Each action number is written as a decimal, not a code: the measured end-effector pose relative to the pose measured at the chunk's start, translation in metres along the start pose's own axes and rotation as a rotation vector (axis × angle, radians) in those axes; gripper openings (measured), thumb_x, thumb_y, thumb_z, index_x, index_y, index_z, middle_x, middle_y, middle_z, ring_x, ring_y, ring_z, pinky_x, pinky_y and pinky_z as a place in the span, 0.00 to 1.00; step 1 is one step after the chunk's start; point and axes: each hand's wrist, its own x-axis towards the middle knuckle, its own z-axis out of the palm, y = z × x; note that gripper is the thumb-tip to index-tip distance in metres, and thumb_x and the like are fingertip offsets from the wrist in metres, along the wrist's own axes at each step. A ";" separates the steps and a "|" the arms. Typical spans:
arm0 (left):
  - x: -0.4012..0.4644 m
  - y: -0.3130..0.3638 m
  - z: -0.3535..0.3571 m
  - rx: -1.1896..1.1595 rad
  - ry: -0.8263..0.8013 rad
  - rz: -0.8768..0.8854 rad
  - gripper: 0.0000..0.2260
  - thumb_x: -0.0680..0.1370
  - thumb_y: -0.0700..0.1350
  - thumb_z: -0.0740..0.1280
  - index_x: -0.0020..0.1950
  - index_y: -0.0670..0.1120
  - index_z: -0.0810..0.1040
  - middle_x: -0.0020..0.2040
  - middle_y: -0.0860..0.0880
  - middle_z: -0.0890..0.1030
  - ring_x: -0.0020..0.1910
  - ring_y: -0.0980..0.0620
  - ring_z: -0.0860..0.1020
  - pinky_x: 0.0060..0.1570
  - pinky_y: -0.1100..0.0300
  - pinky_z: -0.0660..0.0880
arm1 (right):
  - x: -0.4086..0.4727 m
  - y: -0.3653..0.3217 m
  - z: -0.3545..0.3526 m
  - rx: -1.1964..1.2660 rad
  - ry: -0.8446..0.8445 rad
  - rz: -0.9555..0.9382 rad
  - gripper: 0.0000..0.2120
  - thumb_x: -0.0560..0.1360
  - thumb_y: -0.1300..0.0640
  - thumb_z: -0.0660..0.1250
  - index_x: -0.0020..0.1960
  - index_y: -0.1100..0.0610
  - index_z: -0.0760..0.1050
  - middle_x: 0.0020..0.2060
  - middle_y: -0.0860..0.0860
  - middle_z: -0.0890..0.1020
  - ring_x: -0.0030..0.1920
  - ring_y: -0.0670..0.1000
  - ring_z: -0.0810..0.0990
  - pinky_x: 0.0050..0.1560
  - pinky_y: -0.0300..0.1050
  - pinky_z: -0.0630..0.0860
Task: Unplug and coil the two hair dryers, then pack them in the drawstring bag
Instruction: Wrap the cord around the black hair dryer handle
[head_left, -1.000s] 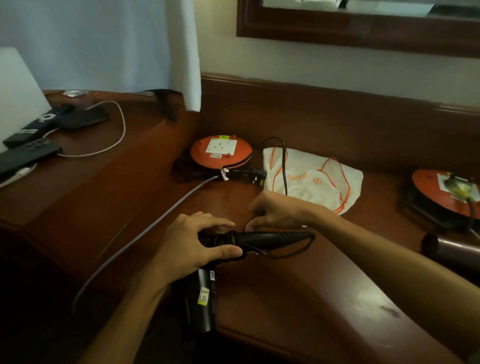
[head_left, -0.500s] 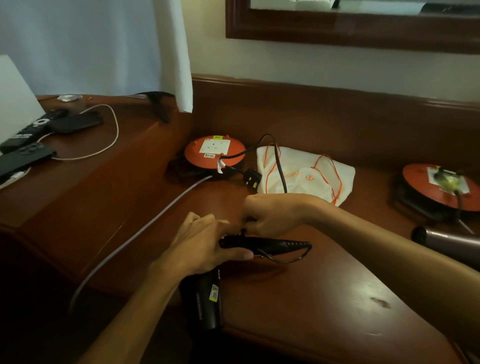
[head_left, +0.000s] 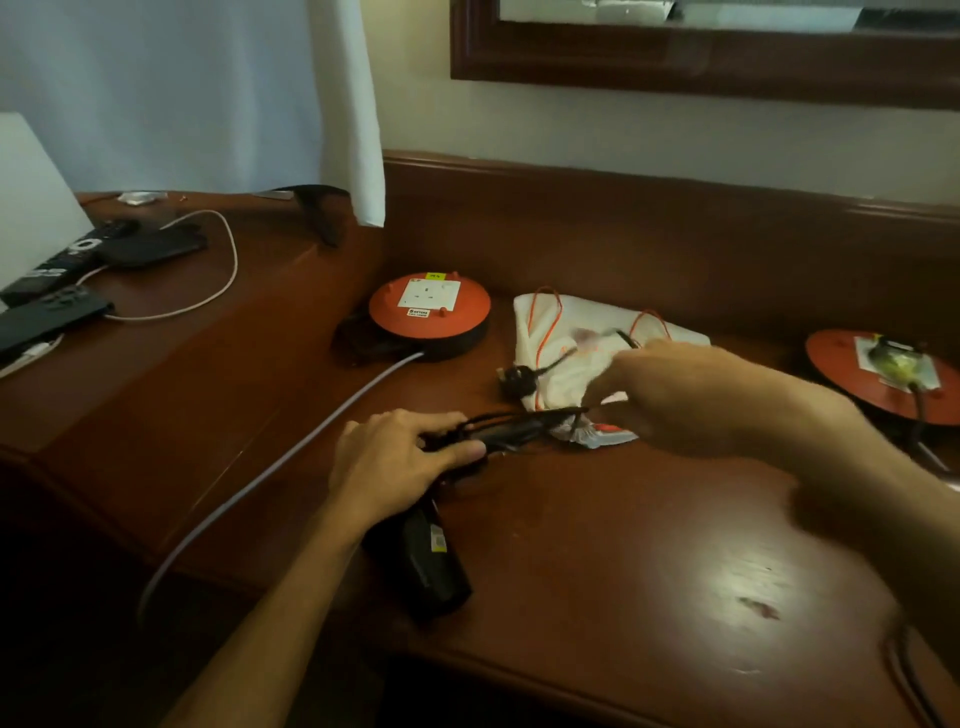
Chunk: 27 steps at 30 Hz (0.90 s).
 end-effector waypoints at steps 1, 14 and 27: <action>0.002 -0.004 -0.002 -0.068 0.010 -0.033 0.24 0.68 0.75 0.65 0.60 0.69 0.81 0.56 0.61 0.85 0.57 0.56 0.82 0.55 0.54 0.75 | -0.007 0.004 0.006 0.161 -0.009 -0.041 0.12 0.82 0.51 0.63 0.63 0.43 0.80 0.52 0.46 0.84 0.48 0.47 0.81 0.49 0.45 0.77; 0.005 -0.018 -0.004 -0.416 -0.050 0.043 0.21 0.64 0.76 0.70 0.50 0.68 0.85 0.47 0.63 0.86 0.53 0.61 0.83 0.61 0.45 0.77 | 0.001 -0.012 0.158 0.370 0.128 -0.126 0.17 0.83 0.46 0.60 0.70 0.47 0.76 0.65 0.39 0.80 0.59 0.43 0.82 0.54 0.39 0.79; -0.021 -0.001 0.004 -0.362 -0.203 0.192 0.21 0.64 0.72 0.74 0.53 0.66 0.82 0.47 0.64 0.85 0.54 0.62 0.81 0.64 0.47 0.72 | 0.078 0.012 0.114 0.556 0.007 -0.130 0.16 0.74 0.47 0.75 0.37 0.60 0.81 0.31 0.57 0.80 0.32 0.56 0.78 0.31 0.51 0.71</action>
